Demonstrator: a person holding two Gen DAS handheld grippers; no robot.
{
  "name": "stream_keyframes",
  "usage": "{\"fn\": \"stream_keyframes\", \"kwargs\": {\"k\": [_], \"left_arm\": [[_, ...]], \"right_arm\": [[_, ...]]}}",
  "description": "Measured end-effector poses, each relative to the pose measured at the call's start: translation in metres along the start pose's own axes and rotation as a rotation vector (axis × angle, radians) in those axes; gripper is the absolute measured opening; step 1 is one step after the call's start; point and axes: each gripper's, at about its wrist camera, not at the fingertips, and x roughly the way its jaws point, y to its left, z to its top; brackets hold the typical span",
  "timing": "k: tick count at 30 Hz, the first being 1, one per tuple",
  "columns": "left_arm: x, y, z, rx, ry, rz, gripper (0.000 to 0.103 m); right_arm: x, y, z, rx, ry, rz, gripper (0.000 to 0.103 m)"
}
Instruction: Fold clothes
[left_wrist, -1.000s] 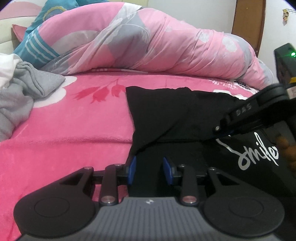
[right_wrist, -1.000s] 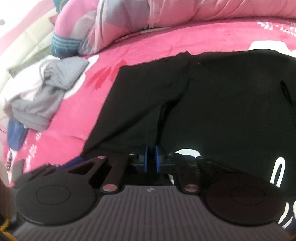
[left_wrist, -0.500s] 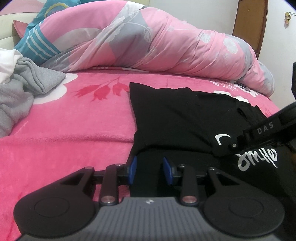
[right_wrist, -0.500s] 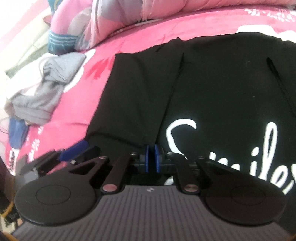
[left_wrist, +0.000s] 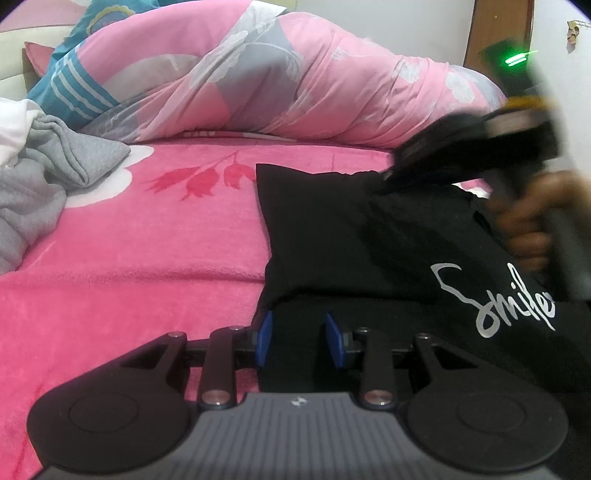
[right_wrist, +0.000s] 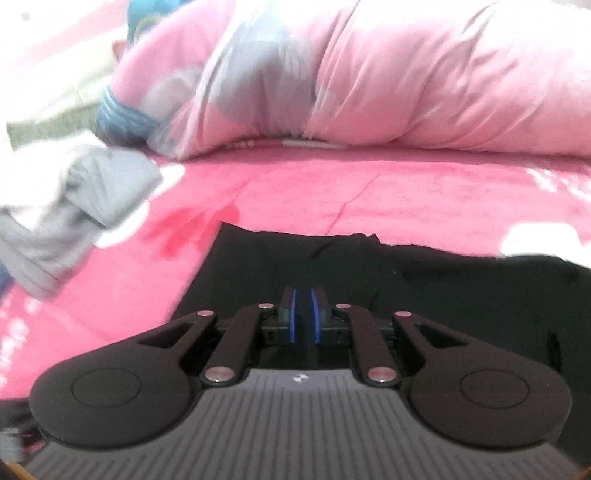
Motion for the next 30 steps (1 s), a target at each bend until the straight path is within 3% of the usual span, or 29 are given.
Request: {"fn": "stream_keyframes", "kwargs": {"k": [3, 6, 10, 14, 16, 20, 21, 23, 25, 29, 30], "left_arm": [[0.000, 0.000, 0.000, 0.003, 0.000, 0.002, 0.034], [0.000, 0.000, -0.001, 0.008, -0.001, 0.005, 0.034], [0.001, -0.001, -0.001, 0.015, -0.001, 0.009, 0.035], [0.001, -0.001, -0.001, 0.017, -0.001, 0.010, 0.035], [0.001, -0.001, -0.001, 0.015, 0.000, 0.007, 0.035], [0.000, 0.000, -0.001, 0.012, 0.000, 0.001, 0.035], [0.000, 0.000, -0.001, 0.013, -0.001, 0.000, 0.036], [0.000, -0.001, -0.002, 0.015, -0.001, -0.001, 0.037], [0.000, -0.001, -0.002, 0.017, -0.002, -0.003, 0.038], [0.002, -0.002, -0.004, 0.023, -0.003, -0.019, 0.046], [0.002, -0.002, -0.004, 0.024, -0.005, -0.022, 0.046]], "right_arm": [[0.030, -0.022, 0.003, 0.020, 0.013, -0.093, 0.001], [0.020, -0.035, 0.019, 0.057, -0.081, -0.214, 0.008], [0.002, -0.022, 0.027, 0.024, -0.124, -0.090, 0.008], [0.028, 0.005, 0.028, -0.040, -0.021, 0.087, 0.008], [0.056, 0.007, 0.025, -0.037, 0.034, 0.071, 0.006], [0.060, 0.008, 0.036, -0.003, -0.063, -0.032, 0.009], [0.053, 0.014, 0.035, -0.023, -0.084, -0.023, 0.009], [0.043, 0.031, 0.034, -0.088, -0.088, 0.094, 0.009], [0.048, 0.047, 0.032, -0.142, -0.032, 0.188, 0.009], [0.072, 0.059, 0.033, -0.147, -0.007, 0.086, 0.008], [0.064, 0.055, 0.035, -0.108, -0.052, 0.045, 0.010]]}}
